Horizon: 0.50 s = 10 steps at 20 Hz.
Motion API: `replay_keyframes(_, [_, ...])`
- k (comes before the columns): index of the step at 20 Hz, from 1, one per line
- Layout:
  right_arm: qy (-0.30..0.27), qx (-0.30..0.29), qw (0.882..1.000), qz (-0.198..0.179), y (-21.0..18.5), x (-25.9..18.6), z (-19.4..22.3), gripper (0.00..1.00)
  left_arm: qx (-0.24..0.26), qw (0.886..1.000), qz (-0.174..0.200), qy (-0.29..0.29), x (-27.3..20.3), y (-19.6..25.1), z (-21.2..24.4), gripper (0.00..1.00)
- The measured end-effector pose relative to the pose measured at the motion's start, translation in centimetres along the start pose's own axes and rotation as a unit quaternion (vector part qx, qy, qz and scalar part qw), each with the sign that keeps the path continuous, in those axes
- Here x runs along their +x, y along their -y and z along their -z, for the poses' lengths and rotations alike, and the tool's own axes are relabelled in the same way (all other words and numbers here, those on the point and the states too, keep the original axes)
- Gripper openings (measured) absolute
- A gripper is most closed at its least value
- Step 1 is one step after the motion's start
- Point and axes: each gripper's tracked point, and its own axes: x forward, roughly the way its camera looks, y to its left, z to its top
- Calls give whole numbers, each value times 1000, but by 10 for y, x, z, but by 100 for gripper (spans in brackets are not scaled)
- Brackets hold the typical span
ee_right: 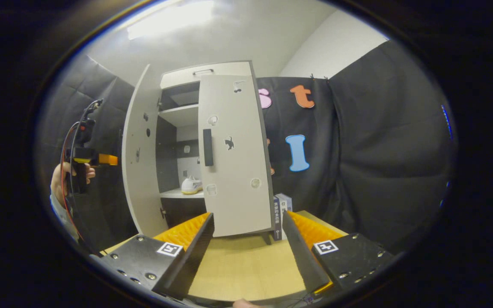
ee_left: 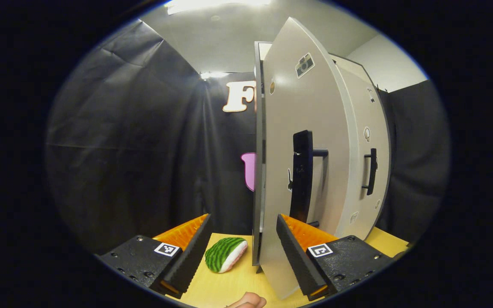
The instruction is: Grab one shoe with the right hand and put it into the shoe cabinet, grab the other shoe with the left hand and put it into the shoe cabinet; then close the right door with the right hand and the left door with the left hand.
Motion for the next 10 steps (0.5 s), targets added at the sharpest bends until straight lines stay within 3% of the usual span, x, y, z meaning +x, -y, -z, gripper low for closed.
replay_keyframes(5, [-5,18,1000,-3,4,1,3,98,-12,1000,21,4,3,34,-1,94])
replay_keyframes(6, [-7,21,1000,-9,1,-1,5,94,-12,1000,24,5,4,40,0,93])
replay_keyframes(7, [-8,22,1000,-8,4,-2,5,96,-11,1000,26,7,6,45,-2,89])
replay_keyframes(9, [-9,17,1000,0,11,2,3,93,-11,999,29,10,9,57,-1,94])
replay_keyframes(10, [-9,17,1000,3,14,3,2,96,-11,999,33,14,12,67,0,89])
